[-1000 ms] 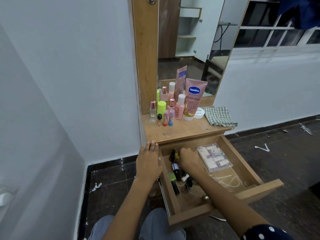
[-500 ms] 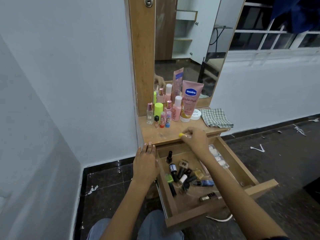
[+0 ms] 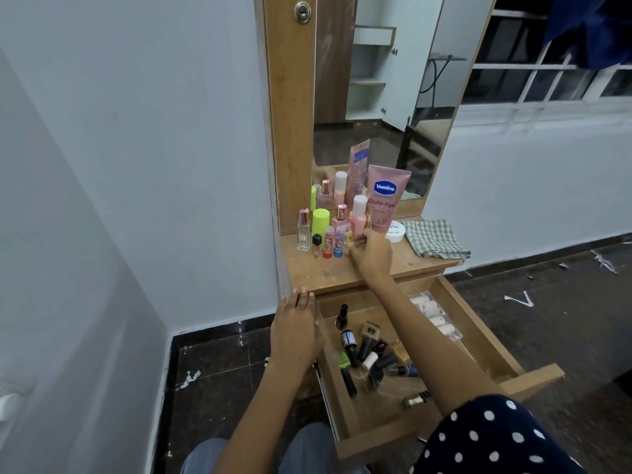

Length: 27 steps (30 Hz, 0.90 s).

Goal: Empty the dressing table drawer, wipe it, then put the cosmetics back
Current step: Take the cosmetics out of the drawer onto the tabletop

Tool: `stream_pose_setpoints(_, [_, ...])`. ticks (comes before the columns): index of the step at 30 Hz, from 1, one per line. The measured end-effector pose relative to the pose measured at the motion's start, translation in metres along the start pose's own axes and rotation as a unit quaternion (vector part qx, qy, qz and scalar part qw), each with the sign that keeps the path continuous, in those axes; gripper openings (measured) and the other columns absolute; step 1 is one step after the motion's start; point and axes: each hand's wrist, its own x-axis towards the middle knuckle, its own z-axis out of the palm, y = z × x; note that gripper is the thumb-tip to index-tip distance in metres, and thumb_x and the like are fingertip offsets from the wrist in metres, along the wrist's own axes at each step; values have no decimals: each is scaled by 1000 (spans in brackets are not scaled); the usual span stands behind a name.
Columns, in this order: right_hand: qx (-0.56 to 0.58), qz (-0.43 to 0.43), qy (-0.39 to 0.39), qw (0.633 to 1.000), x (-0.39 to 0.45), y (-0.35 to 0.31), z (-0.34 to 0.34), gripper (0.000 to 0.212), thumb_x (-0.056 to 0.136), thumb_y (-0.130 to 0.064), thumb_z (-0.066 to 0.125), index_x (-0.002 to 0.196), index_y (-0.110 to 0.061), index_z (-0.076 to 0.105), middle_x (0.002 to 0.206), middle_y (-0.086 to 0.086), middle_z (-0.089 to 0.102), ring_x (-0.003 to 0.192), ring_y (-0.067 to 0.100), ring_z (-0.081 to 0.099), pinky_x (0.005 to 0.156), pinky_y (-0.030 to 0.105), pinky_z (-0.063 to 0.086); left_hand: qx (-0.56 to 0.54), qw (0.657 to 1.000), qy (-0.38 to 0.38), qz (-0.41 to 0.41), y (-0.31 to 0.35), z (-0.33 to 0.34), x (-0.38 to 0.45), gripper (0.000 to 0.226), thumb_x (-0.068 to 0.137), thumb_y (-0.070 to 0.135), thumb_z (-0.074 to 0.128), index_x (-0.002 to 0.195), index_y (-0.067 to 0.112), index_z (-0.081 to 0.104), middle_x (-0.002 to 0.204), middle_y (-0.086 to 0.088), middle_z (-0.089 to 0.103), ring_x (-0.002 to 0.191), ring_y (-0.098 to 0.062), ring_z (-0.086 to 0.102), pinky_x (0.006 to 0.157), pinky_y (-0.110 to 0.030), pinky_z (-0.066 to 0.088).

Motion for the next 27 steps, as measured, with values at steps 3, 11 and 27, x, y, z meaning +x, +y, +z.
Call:
stream_pose_setpoints(3, [23,5,19,1000,-3,5,9,19,76,-9,75,91,-14,65,90,1,70,84,17,64,71,30,52,-2,1000,5,1,1,1,-1,57,97,24,34,150,10,18,157,-7,18,145,-21,13,118,-34,10])
stream_pose_setpoints(11, [66,22,10,998,-1,13,11,20,73,-14,80,89,-15,69,86,0,71,82,15,66,78,39,56,-4,1000,4,2,0,2,-1,58,97,24,35,150,9,17,158,-8,17,146,-21,12,119,-35,11])
stream_pose_setpoints(27, [-63,-174,-212,960,-82,73,-38,18,81,-3,65,89,-18,73,90,-6,71,81,9,66,71,24,52,1,1000,-2,4,-1,4,-1,58,97,26,33,150,9,16,158,-8,16,146,-21,11,119,-35,11])
